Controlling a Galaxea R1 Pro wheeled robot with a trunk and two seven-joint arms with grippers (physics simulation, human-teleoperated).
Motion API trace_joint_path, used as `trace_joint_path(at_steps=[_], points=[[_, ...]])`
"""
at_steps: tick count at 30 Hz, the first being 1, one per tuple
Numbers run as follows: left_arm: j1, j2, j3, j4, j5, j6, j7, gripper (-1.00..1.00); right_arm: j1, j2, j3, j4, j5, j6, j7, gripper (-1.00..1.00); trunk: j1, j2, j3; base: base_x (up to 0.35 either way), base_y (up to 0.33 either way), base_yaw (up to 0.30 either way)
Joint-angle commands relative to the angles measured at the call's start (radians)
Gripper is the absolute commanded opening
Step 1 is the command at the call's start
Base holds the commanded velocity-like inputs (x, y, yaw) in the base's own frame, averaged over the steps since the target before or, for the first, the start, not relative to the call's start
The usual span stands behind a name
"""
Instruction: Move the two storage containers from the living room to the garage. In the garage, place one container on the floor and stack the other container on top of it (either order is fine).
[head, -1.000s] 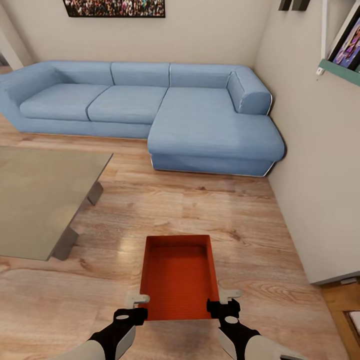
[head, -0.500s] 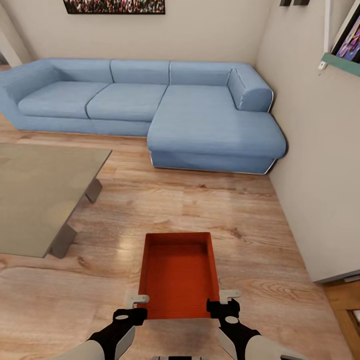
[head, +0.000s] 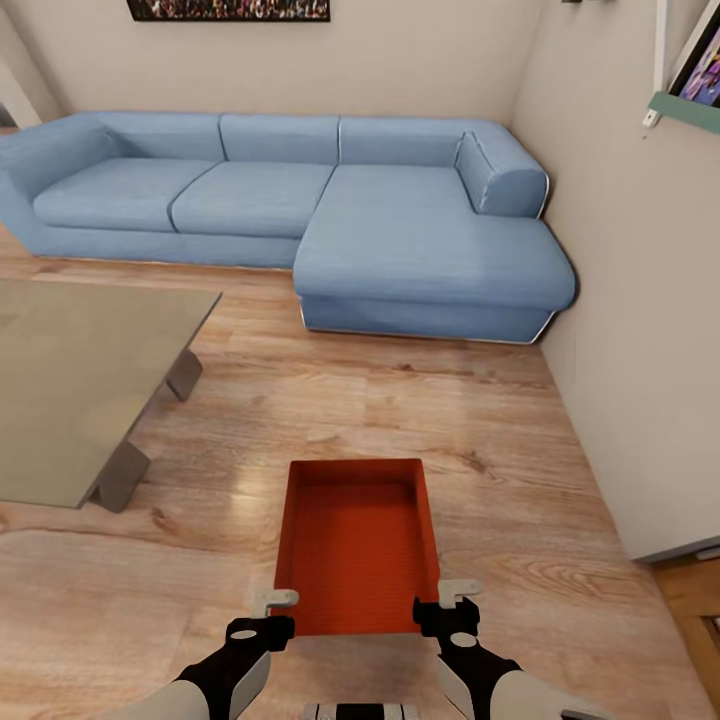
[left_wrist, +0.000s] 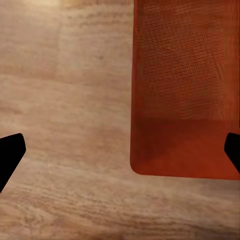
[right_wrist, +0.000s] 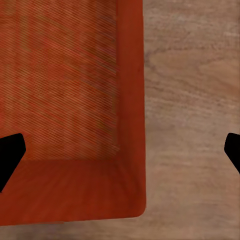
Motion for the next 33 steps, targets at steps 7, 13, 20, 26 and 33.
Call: trace_joint_path(at_steps=[7, 13, 20, 26, 33], points=[[0.000, 0.000, -0.009, -0.001, 0.009, 0.003, 0.007, 1.00, -0.001, -0.001, -0.008, 0.001, 0.009, -0.005, -0.002, 1.00, 0.027, -0.049, -0.023, 0.000, 0.000, 0.000], [0.000, 0.000, -0.009, -0.002, 0.009, 0.002, 0.007, 1.00, -0.001, -0.004, -0.008, 0.001, 0.009, -0.015, -0.004, 1.00, 0.050, -0.091, -0.041, 0.000, 0.000, 0.000], [0.000, 0.000, -0.008, -0.002, 0.009, -0.005, 0.008, 1.00, 0.000, -0.006, -0.008, 0.001, 0.009, -0.033, -0.004, 1.00, 0.054, -0.098, -0.045, 0.000, 0.000, 0.000], [0.000, 0.000, -0.007, 0.007, 0.010, -0.040, 0.009, 1.00, -0.001, -0.007, -0.008, 0.001, 0.009, -0.035, -0.004, 1.00, 0.054, -0.098, -0.045, 0.000, 0.000, 0.000], [0.000, 0.000, -0.007, 0.009, 0.010, -0.043, 0.009, 1.00, -0.001, -0.009, -0.008, 0.001, 0.009, -0.035, -0.004, 1.00, 0.054, -0.098, -0.045, 0.000, 0.000, 0.000]])
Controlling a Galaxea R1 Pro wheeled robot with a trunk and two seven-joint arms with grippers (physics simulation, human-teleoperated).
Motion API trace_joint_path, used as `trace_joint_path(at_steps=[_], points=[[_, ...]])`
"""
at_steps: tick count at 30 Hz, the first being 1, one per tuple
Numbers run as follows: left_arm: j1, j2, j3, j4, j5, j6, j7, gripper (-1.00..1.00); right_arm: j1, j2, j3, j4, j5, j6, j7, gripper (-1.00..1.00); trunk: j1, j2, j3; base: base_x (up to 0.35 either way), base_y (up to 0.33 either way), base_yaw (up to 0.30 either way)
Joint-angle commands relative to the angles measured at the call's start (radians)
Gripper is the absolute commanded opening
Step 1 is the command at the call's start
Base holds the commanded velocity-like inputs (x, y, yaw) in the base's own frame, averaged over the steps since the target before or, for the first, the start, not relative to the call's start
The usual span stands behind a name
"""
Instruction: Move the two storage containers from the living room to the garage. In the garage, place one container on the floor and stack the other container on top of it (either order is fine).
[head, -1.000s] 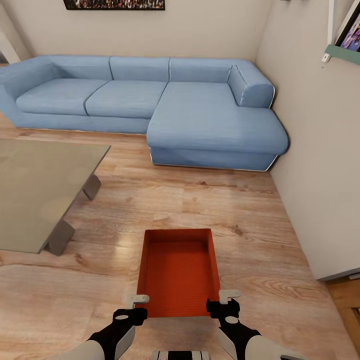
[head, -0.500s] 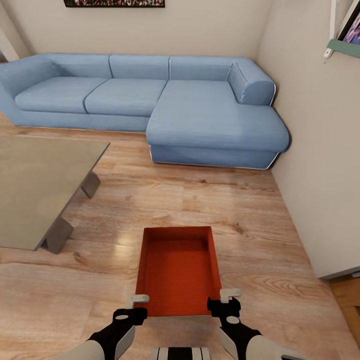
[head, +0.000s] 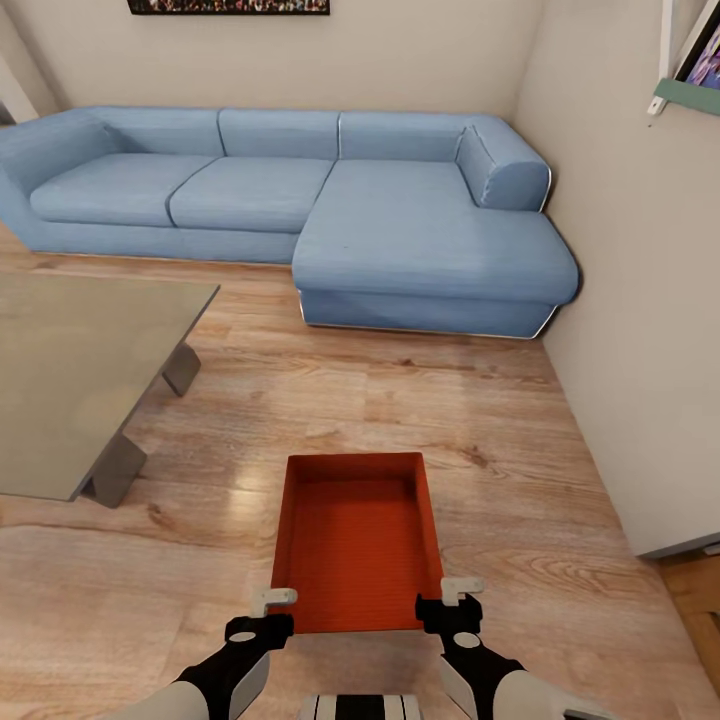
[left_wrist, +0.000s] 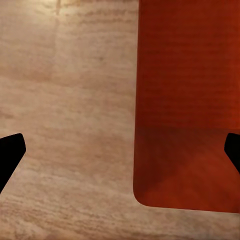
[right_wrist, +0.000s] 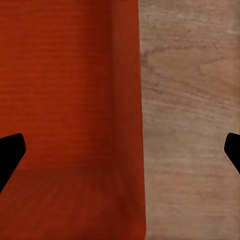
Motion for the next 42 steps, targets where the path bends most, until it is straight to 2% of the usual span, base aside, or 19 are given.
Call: trace_joint_path(at_steps=[1, 42], points=[[0.000, 0.000, -0.009, 0.000, 0.010, -0.002, 0.005, 1.00, -0.001, 0.000, -0.008, 0.001, 0.010, -0.002, -0.004, 1.00, 0.000, 0.000, -0.001, 0.000, 0.000, 0.000], [0.000, 0.003, -0.007, 0.001, 0.013, -0.002, 0.006, 1.00, 0.000, -0.003, -0.007, 0.001, 0.013, -0.004, -0.004, 1.00, 0.000, 0.000, -0.001, 0.026, 0.000, 0.000]])
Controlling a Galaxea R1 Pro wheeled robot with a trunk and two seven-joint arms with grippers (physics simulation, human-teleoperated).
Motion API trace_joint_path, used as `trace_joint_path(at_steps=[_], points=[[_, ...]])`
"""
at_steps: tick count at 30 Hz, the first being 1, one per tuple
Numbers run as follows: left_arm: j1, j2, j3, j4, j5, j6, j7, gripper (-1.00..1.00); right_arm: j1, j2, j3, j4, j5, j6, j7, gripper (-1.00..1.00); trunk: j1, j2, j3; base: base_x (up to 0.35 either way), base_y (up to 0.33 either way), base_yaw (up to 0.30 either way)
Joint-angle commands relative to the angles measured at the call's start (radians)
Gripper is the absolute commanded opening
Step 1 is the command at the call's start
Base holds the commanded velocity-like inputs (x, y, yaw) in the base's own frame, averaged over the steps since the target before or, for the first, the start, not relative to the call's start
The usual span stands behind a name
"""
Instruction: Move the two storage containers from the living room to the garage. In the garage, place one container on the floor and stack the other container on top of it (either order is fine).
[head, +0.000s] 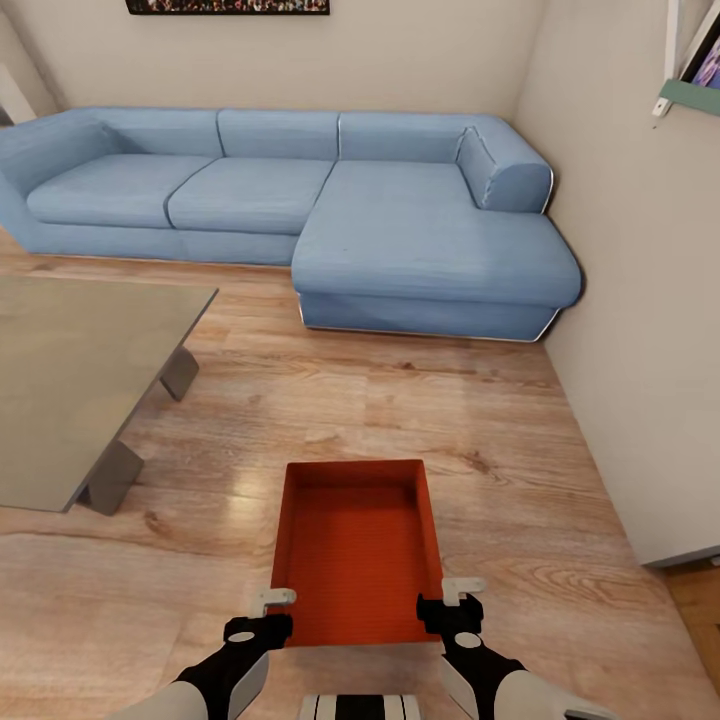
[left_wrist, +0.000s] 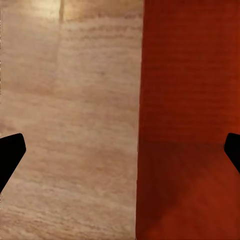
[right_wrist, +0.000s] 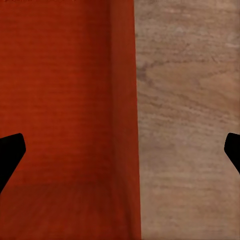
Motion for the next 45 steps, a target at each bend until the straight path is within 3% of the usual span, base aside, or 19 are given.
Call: trace_joint_path(at_steps=[1, 37, 45], points=[[0.000, 0.001, -0.009, 0.000, 0.010, -0.002, 0.005, 1.00, -0.001, 0.000, -0.008, 0.001, 0.010, -0.003, -0.004, 1.00, 0.000, 0.000, -0.001, 0.072, 0.000, 0.000], [0.000, 0.004, -0.009, -0.001, 0.011, -0.002, 0.013, 1.00, -0.001, 0.000, -0.008, 0.001, 0.010, -0.003, -0.004, 1.00, 0.000, 0.000, -0.001, 0.013, 0.000, 0.000], [0.000, 0.003, -0.008, -0.003, 0.054, -0.003, 0.015, 1.00, -0.001, 0.000, -0.008, 0.001, 0.010, -0.003, -0.004, 1.00, 0.000, 0.000, -0.001, 0.000, 0.000, 0.000]])
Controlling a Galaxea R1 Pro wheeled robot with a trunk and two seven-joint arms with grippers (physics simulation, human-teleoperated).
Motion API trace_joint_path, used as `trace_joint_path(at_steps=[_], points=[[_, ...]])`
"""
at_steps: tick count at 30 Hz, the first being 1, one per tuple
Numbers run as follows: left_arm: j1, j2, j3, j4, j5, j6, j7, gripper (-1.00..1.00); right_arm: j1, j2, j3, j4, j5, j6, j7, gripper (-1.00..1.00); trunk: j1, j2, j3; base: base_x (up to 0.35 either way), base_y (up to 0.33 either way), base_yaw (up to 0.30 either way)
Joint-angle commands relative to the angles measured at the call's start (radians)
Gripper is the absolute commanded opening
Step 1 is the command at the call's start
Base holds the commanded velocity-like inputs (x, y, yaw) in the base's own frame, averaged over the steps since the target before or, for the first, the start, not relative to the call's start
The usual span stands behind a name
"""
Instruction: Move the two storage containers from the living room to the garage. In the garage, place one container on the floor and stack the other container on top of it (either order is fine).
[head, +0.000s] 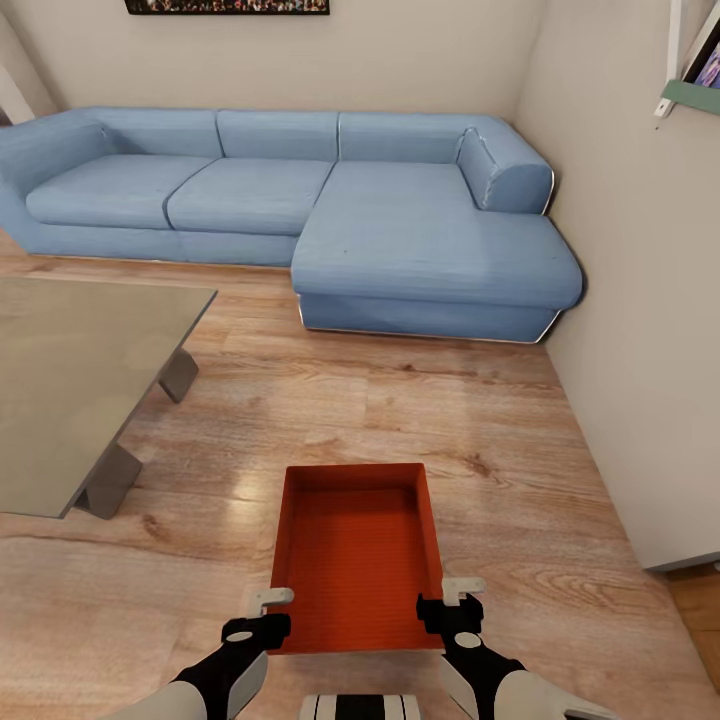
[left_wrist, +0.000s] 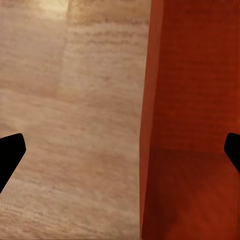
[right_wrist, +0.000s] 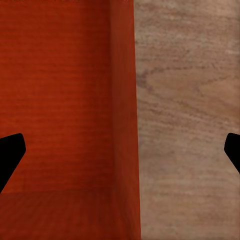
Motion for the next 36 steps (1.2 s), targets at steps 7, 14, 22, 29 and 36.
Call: trace_joint_path(at_steps=[7, 14, 22, 29, 36], points=[[0.000, -0.001, -0.007, -0.011, 0.031, -0.002, 0.006, 1.00, 0.000, 0.000, -0.008, 0.001, 0.010, -0.003, -0.004, 1.00, 0.000, 0.000, -0.001, 0.000, 0.000, 0.000], [0.000, -0.001, -0.007, -0.015, 0.034, -0.002, 0.008, 1.00, -0.001, 0.000, -0.008, 0.001, 0.010, -0.003, -0.004, 1.00, 0.000, 0.000, -0.001, 0.000, 0.000, 0.000], [0.000, -0.002, -0.012, -0.015, 0.033, -0.002, 0.005, 1.00, 0.000, 0.000, -0.008, 0.001, 0.010, -0.003, -0.004, 1.00, 0.000, 0.000, -0.001, 0.000, 0.000, 0.000], [0.000, -0.002, -0.013, -0.016, 0.032, -0.002, 0.005, 1.00, -0.001, 0.000, -0.008, 0.001, 0.010, -0.003, -0.004, 1.00, 0.000, 0.000, -0.001, 0.000, 0.000, 0.000], [0.000, -0.001, -0.013, -0.015, 0.033, -0.002, 0.003, 1.00, 0.000, 0.000, -0.008, 0.001, 0.010, -0.003, -0.004, 1.00, 0.008, -0.014, -0.007, 0.000, 0.000, 0.000]])
